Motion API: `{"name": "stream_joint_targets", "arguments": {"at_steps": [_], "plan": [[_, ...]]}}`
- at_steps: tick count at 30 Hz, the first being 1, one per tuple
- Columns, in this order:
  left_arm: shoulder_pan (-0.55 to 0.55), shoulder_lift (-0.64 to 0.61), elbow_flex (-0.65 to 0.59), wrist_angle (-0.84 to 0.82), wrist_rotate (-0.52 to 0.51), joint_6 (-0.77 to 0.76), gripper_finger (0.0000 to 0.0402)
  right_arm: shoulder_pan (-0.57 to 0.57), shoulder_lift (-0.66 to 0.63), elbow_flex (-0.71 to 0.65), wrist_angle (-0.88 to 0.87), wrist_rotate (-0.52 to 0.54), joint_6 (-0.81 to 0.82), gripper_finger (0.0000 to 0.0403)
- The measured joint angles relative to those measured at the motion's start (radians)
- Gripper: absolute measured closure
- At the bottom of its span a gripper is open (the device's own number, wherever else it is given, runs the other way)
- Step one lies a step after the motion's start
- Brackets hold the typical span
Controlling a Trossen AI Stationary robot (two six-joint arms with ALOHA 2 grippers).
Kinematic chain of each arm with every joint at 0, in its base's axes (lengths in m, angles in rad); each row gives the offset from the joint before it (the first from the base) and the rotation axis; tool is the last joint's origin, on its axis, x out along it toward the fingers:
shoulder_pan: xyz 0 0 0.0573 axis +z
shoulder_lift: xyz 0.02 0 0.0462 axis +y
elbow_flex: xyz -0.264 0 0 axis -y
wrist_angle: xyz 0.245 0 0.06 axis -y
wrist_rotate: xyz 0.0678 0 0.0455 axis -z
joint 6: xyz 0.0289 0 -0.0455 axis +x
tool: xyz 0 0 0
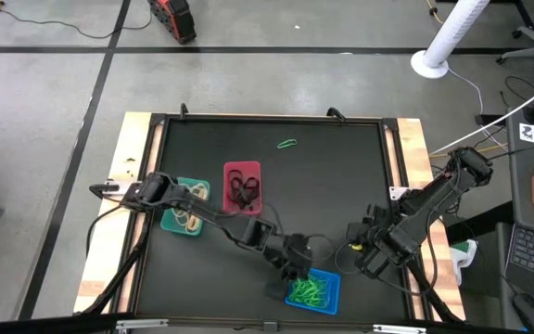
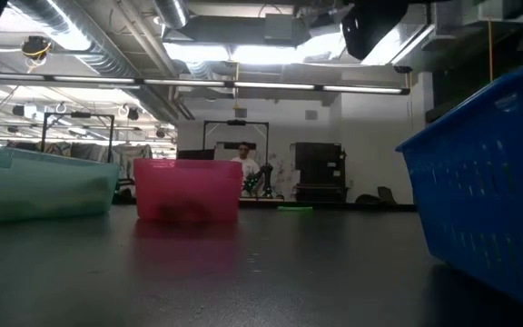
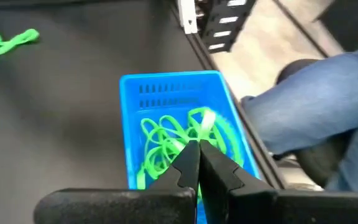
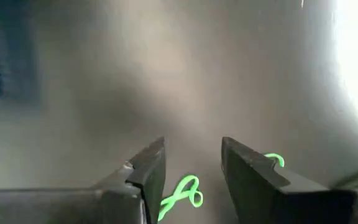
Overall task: Sort rubber bands into baskets
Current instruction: Put the green rubber band into the blue bin
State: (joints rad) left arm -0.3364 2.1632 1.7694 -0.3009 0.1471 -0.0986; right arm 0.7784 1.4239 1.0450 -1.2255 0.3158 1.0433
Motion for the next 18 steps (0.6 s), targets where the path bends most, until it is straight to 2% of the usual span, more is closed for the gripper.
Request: {"name": "stream_joint_targets", "arguments": {"at_steps": [6,10,18], "plan": [[-0.023,0.023,0.000,0.006,-0.117,0.000,0.0401,0.001,0.000,-0.071,-0.001,-0.075,0.077,0.0246],[-0.032,0.040,0.000,0.000,-0.157,0.001,0.0387,0.001,0.000,-0.114,0.029,-0.141,0.120,0.0246],[-0.033,0.046,0.000,0.000,-0.178,0.001,0.0302,0.001,0.000,-0.196,0.130,-0.277,0.138,0.0246]]}}
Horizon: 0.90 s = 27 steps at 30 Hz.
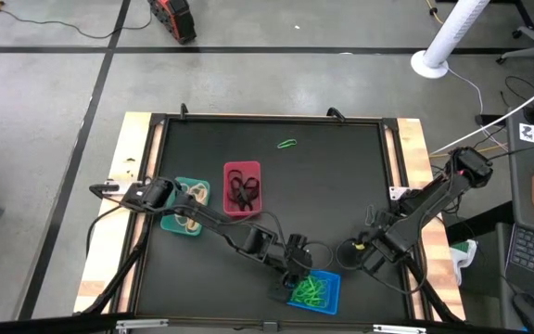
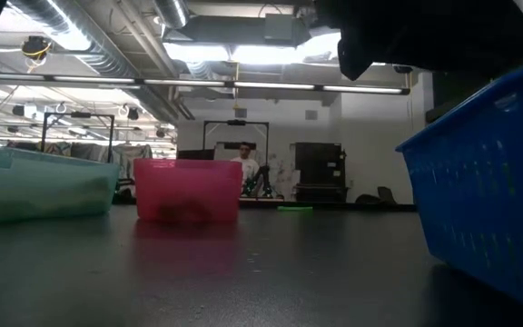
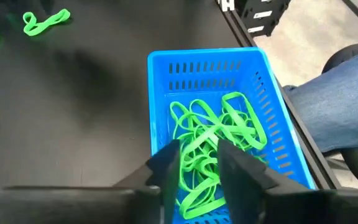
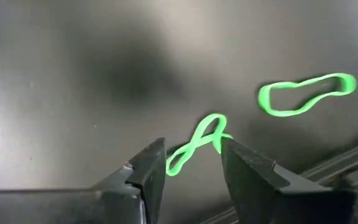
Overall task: Sort rubber bands into baskets
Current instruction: Put the green rubber band into the blue bin
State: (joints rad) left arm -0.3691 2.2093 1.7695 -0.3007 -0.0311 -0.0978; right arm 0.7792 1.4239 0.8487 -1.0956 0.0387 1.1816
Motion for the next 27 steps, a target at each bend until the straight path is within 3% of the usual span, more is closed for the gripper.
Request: {"name": "stream_joint_targets", "arguments": {"at_steps": [8,27], "plan": [[0.000,0.000,0.000,0.002,0.000,0.000,0.0248,0.000,0.000,-0.065,0.058,-0.082,0.000,0.0246],[0.000,0.000,0.000,0.001,0.000,0.000,0.0244,-0.001,-0.003,-0.197,0.228,-0.155,-0.003,0.0247]]}}
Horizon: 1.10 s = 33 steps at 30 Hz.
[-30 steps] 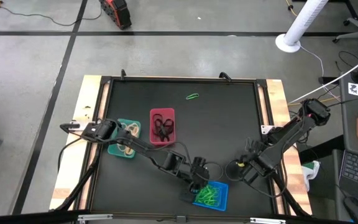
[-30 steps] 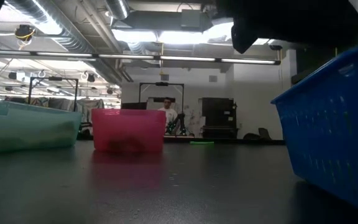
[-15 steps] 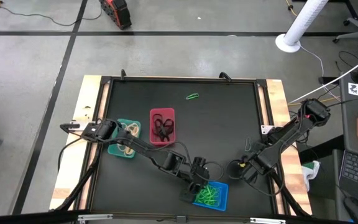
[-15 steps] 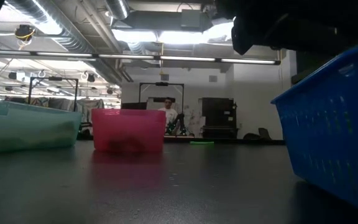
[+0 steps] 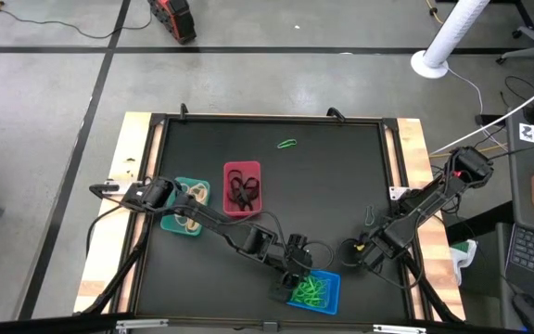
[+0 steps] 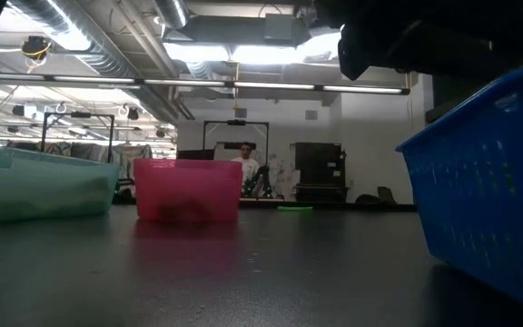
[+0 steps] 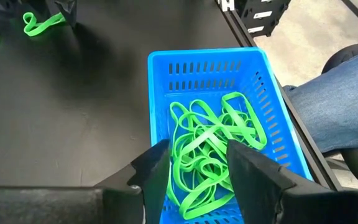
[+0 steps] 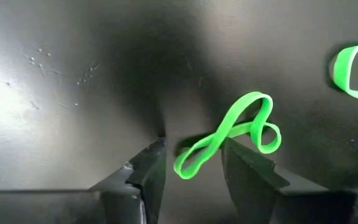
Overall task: Sort rubber bands into baskets
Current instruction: Put the green rubber band into the blue bin
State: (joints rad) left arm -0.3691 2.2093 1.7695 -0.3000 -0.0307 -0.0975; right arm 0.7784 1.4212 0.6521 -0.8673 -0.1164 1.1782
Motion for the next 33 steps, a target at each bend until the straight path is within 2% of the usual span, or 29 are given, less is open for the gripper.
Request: {"name": "stream_joint_targets", "arguments": {"at_steps": [5,12,14,20,25,33], "plan": [[0.000,0.000,0.000,0.000,0.000,0.000,0.0244,0.000,0.001,-0.001,0.011,-0.006,-0.004,0.0276],[0.000,0.000,0.000,0.001,0.000,-0.001,0.0244,0.002,0.004,0.017,0.007,0.033,-0.039,0.0380],[0.000,0.000,0.000,0.001,0.000,-0.006,0.0244,0.001,0.005,0.034,0.004,0.073,-0.060,0.0395],[0.009,-0.003,-0.001,-0.001,0.001,-0.006,0.0244,0.001,0.005,0.108,0.008,0.117,-0.075,0.0380],[0.032,-0.028,-0.002,-0.007,0.001,-0.010,0.0244,0.001,0.005,0.197,0.009,0.165,-0.109,0.0398],[0.087,-0.087,-0.002,-0.021,0.001,0.002,0.0244,0.001,0.004,0.375,0.088,0.283,-0.206,0.0399]]}}
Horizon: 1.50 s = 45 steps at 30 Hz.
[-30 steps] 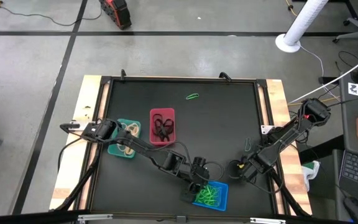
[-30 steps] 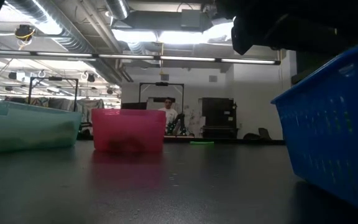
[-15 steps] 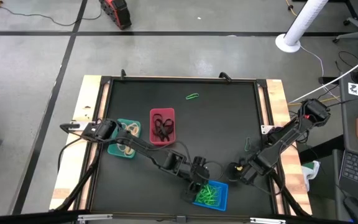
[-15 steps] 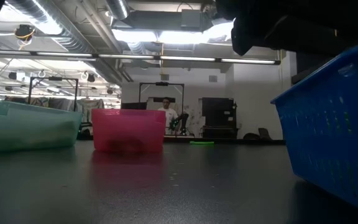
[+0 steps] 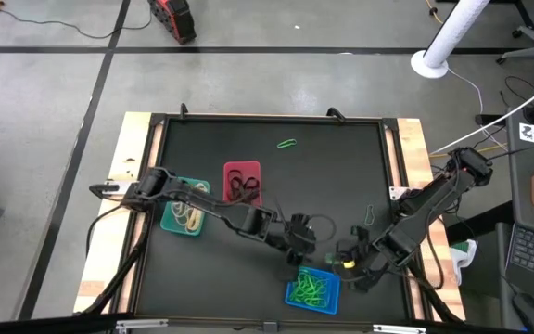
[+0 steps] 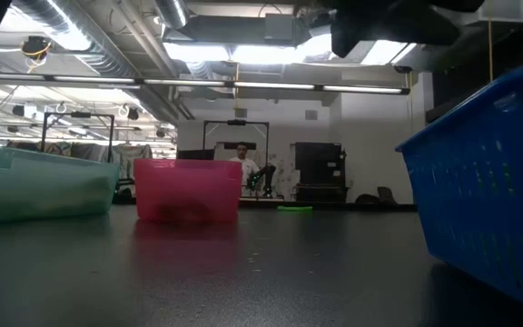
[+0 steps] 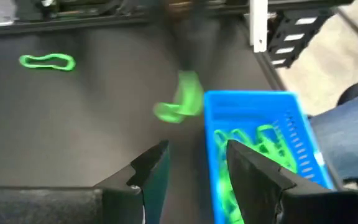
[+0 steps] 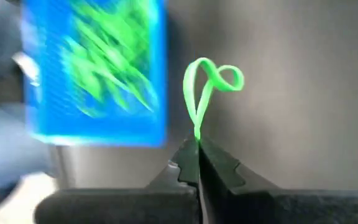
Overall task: Sort rubber bands into baskets
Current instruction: Put the green rubber band into the blue bin
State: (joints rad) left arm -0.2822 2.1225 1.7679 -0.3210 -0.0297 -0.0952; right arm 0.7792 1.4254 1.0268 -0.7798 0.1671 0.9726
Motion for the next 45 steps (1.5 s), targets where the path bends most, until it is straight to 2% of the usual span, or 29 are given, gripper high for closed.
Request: {"name": "stream_joint_targets", "arguments": {"at_steps": [4,10,16,26,35,45], "plan": [[0.041,-0.016,0.000,-0.018,-0.003,0.048,0.0244,0.000,-0.001,0.040,0.172,0.053,-0.072,0.0397],[0.114,-0.026,0.000,-0.040,-0.007,0.092,0.0244,0.000,0.024,0.041,0.378,0.050,-0.158,0.0400],[0.197,-0.027,0.000,-0.038,-0.010,0.163,0.0244,-0.001,0.098,0.041,0.387,0.029,-0.166,0.0398],[0.375,-0.027,0.000,-0.067,-0.061,0.276,0.0244,-0.001,0.192,0.040,0.423,-0.089,-0.167,0.0398],[0.551,-0.018,0.000,-0.083,-0.062,0.225,0.0244,-0.001,0.197,0.040,0.420,-0.080,-0.167,0.0398],[0.672,0.105,0.000,-0.041,-0.062,0.137,0.0245,-0.001,0.197,0.040,0.420,-0.080,-0.167,0.0397]]}}
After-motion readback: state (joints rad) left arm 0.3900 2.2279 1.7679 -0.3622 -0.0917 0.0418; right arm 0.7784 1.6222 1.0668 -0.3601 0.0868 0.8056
